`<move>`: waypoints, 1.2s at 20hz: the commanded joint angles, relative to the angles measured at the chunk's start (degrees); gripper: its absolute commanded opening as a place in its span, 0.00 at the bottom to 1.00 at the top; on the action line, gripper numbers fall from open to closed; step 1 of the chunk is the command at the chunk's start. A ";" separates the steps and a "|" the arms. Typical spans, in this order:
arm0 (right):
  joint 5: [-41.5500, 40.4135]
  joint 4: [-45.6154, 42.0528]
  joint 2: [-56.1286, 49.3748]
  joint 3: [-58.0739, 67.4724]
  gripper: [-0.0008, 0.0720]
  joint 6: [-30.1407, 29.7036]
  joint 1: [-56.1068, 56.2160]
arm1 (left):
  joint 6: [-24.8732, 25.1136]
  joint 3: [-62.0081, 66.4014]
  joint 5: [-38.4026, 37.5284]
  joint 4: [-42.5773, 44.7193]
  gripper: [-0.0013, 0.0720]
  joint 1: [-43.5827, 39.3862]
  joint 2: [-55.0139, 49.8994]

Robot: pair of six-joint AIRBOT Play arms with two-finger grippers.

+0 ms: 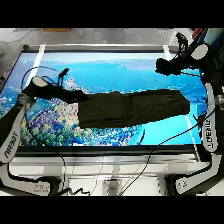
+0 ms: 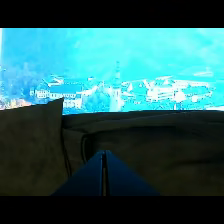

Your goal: Fold the clothes and pants, and hang the long-sleeved shirts on hangers.

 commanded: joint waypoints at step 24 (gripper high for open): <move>-8.13 0.90 -0.11 -15.10 0.06 -4.15 12.35 | -2.32 -4.22 -0.50 11.52 0.03 -1.62 14.97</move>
